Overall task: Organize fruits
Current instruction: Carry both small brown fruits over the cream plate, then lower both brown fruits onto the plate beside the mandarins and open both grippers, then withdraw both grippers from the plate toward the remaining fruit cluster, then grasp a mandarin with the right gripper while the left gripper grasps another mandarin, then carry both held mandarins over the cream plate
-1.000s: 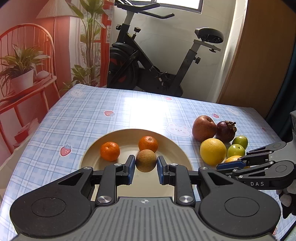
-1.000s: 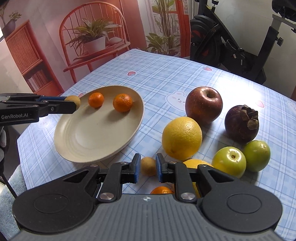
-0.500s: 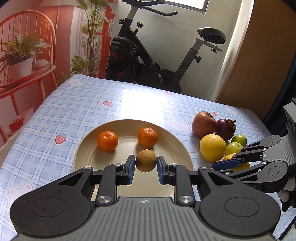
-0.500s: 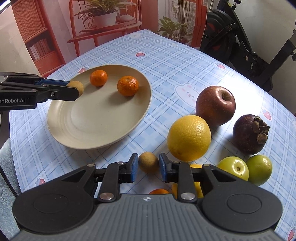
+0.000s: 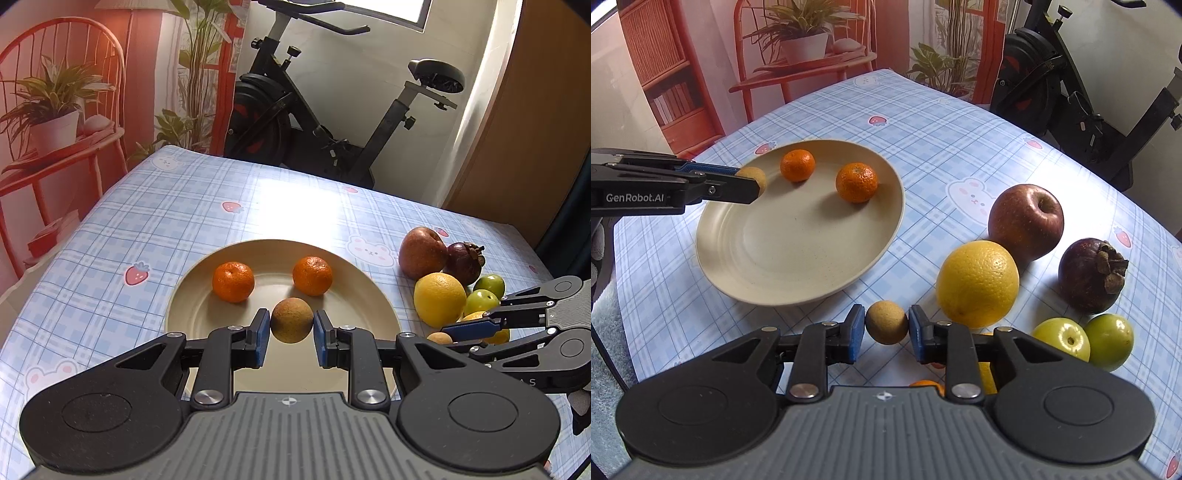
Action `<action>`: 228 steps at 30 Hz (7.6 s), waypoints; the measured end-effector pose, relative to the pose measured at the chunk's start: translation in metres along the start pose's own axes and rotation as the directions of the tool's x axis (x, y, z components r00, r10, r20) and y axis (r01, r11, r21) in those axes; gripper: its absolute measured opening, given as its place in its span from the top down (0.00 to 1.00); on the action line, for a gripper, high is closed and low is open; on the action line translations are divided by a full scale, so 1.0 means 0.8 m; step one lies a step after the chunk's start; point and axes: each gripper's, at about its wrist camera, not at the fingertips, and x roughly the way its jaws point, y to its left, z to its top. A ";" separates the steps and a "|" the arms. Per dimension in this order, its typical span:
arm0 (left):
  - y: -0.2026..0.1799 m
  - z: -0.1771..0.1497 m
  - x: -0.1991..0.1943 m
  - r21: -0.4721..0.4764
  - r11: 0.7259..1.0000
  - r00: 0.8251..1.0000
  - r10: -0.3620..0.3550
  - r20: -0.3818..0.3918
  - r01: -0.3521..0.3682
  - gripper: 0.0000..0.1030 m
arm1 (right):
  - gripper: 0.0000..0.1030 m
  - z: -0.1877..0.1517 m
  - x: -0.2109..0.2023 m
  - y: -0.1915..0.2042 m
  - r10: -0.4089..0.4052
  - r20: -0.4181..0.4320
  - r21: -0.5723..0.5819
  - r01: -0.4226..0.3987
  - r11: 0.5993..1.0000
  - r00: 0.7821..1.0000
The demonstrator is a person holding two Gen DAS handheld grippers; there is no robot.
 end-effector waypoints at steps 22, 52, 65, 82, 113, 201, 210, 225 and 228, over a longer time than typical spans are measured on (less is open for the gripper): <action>0.026 0.011 0.048 0.101 0.984 0.988 0.149 -0.039 -0.144 0.74 | 0.73 0.069 0.065 0.033 0.010 0.121 -0.088 0.001 0.996 0.993; 0.035 0.025 0.076 0.123 0.984 0.990 0.134 -0.041 -0.128 0.74 | 0.73 0.079 0.105 0.027 0.013 0.148 -0.091 0.000 0.996 0.989; 0.036 0.029 0.062 0.109 0.988 0.994 0.110 -0.019 -0.107 0.57 | 0.72 0.079 0.091 0.029 -0.010 0.154 -0.086 0.024 0.996 0.988; -0.013 0.038 0.005 0.038 0.996 0.996 0.075 0.057 -0.077 0.57 | 0.72 0.020 -0.032 -0.019 -0.062 0.303 0.122 0.026 0.992 0.951; -0.122 -0.041 -0.017 0.086 0.991 0.994 -0.107 0.008 0.106 0.58 | 0.65 -0.150 -0.092 -0.019 -0.115 0.254 0.356 0.017 0.934 0.960; -0.059 0.017 -0.024 0.039 0.999 0.999 -0.006 0.053 0.004 0.64 | 0.61 -0.023 -0.085 -0.023 -0.039 0.372 0.220 -0.048 0.974 0.927; 0.026 0.048 0.012 -0.033 0.996 0.996 0.080 -0.043 -0.081 0.64 | 0.61 0.024 -0.021 -0.003 0.006 0.323 0.125 -0.049 0.991 0.946; 0.037 0.033 0.053 0.081 0.992 0.989 0.104 -0.109 -0.095 0.64 | 0.61 0.048 0.047 0.018 0.036 0.238 0.047 -0.049 0.998 0.971; 0.038 0.032 0.055 0.088 0.992 0.988 0.103 -0.111 -0.093 0.64 | 0.61 0.049 0.055 0.016 0.034 0.224 0.046 -0.045 0.998 0.974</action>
